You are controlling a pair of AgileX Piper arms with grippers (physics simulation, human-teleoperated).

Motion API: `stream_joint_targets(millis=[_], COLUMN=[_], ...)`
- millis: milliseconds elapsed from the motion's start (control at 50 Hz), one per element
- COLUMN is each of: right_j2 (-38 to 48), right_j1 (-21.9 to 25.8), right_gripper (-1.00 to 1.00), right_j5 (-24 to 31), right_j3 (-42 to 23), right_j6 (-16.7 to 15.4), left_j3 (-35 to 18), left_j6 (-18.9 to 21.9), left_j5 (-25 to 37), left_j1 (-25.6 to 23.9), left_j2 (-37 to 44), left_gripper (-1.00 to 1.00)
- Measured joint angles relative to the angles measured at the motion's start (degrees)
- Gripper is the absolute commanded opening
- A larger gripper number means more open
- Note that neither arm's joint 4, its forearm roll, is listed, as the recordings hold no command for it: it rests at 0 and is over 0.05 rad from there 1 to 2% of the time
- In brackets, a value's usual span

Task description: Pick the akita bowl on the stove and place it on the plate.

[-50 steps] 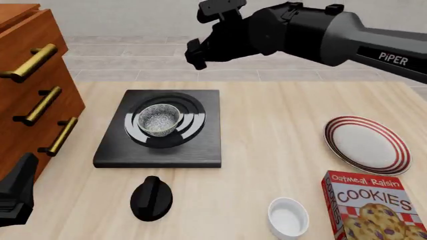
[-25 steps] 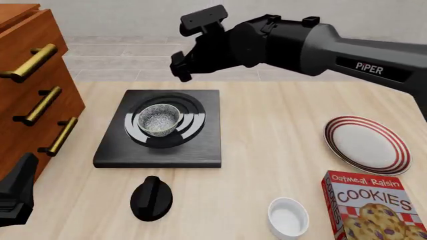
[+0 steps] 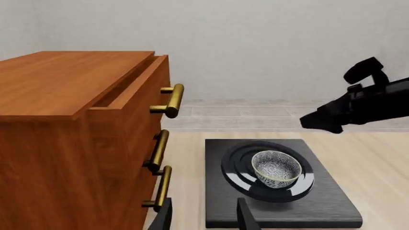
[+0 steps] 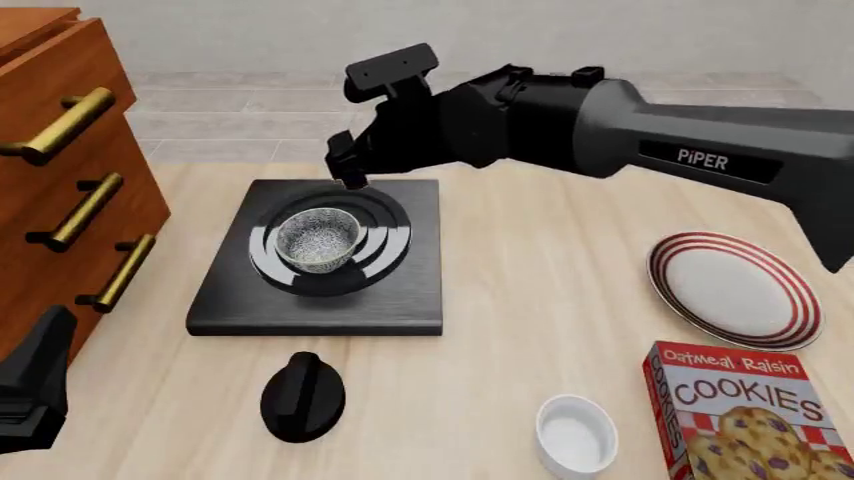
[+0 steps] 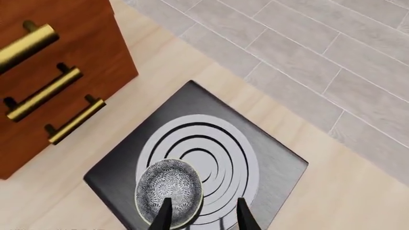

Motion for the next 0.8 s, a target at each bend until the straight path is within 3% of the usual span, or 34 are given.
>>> stream_joint_targets(millis=[800], right_j2=[4.10], right_j1=[0.22], right_gripper=[1.00], right_j5=[-5.79], right_j3=[2.85], right_j6=[2.07], left_j3=[0.00], left_j6=[0.00], left_j5=[0.00], left_j1=[0.00], left_j2=[0.00], left_gripper=[1.00])
